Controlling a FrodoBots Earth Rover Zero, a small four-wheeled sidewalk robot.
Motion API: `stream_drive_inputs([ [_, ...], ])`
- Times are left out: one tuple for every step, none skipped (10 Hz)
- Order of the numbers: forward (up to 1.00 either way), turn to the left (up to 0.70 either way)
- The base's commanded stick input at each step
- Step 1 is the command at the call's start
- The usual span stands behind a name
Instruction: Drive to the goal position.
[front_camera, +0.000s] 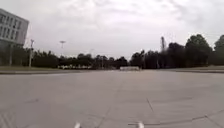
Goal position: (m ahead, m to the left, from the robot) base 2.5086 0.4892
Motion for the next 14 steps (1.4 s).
stream_drive_inputs([
  [0.85, 0.0],
  [0.85, 0.0],
  [0.85, 0.0],
  [0.85, 0.0],
  [0.85, 0.0],
  [0.85, 0.0],
  [0.85, 0.0],
  [0.85, 0.0],
  [0.85, -0.01],
  [0.85, -0.11],
  [0.85, -0.22],
  [0.85, -0.33],
  [0.85, -0.33],
  [0.85, -0.29],
])
